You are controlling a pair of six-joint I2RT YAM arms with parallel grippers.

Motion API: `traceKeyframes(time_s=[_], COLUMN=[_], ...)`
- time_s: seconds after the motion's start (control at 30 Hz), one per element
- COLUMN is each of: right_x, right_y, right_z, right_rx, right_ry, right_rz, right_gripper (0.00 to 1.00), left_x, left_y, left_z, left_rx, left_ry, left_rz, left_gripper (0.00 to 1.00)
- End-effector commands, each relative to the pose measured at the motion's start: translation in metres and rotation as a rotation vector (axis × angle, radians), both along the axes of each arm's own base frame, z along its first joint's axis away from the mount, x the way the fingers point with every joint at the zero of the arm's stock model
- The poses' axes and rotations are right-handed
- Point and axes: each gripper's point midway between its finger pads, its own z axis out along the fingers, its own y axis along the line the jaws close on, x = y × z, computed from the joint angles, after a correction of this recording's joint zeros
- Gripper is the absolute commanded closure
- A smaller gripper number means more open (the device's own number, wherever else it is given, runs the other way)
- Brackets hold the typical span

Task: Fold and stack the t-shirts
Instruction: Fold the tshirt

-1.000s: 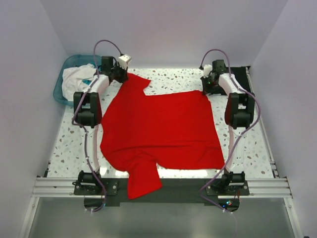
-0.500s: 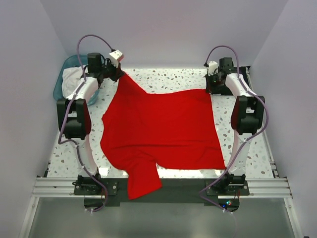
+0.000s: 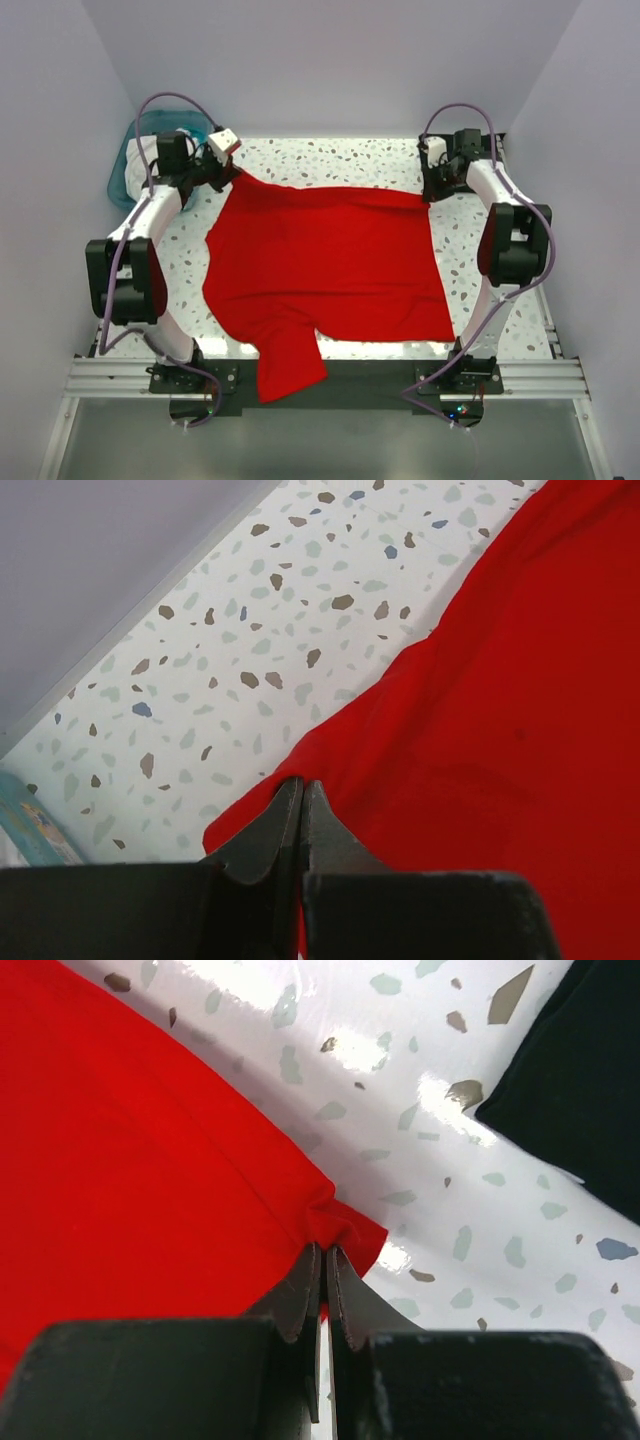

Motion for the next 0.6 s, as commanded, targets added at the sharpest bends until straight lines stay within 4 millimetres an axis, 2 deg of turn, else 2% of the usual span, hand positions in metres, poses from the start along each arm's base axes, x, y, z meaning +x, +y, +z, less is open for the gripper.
traceKeyframes(time_s=[0.0,0.03,0.1,0.13,0.2,0.23,0.3,0.33,0.4,0.43,0.47,0.57], right_x=[-0.004,-0.006,-0.012,-0.013,-0.018,-0.02,-0.024,-0.025,-0.029,-0.031,-0.033,-0.043], right_y=[0.005,0.005,0.004,0.005,0.005,0.003,0.0,-0.001,-0.004,-0.005,-0.006,-0.005], right_z=[0.029,0.029,0.028,0.028,0.026,0.026,0.025,0.025,0.023,0.023,0.021,0.012], right_rx=[0.021,0.025,0.025,0.03,0.026,0.028,0.021,0.018,0.01,0.008,0.008,0.002], right_ry=[-0.087,-0.088,-0.081,-0.08,-0.075,-0.074,-0.072,-0.074,-0.068,-0.069,-0.061,-0.034], right_rz=[0.064,0.069,0.08,0.087,0.104,0.106,0.116,0.118,0.128,0.134,0.14,0.172], right_gripper=[1.0,1.0,1.0,1.0,1.0,1.0,1.0,1.0,1.0,1.0,1.0,1.0], left_x=[-0.027,-0.034,-0.048,-0.055,-0.068,-0.074,-0.088,-0.094,-0.108,-0.115,-0.125,-0.143], left_y=[-0.004,-0.002,0.0,0.0,0.002,0.004,0.004,0.005,0.006,0.005,0.006,0.007], left_z=[0.024,0.032,0.024,0.031,0.023,0.031,0.022,0.027,0.014,0.016,0.003,-0.01], left_rx=[0.025,0.033,0.034,0.044,0.057,0.065,0.078,0.079,0.086,0.088,0.09,0.106], left_ry=[-0.08,-0.097,-0.071,-0.094,-0.082,-0.105,-0.076,-0.085,-0.04,-0.043,-0.003,0.026], left_rz=[-0.048,-0.035,-0.017,-0.009,-0.001,0.008,0.005,0.01,0.014,0.015,0.019,0.029], left_gripper=[1.0,1.0,1.0,1.0,1.0,1.0,1.0,1.0,1.0,1.0,1.0,1.0])
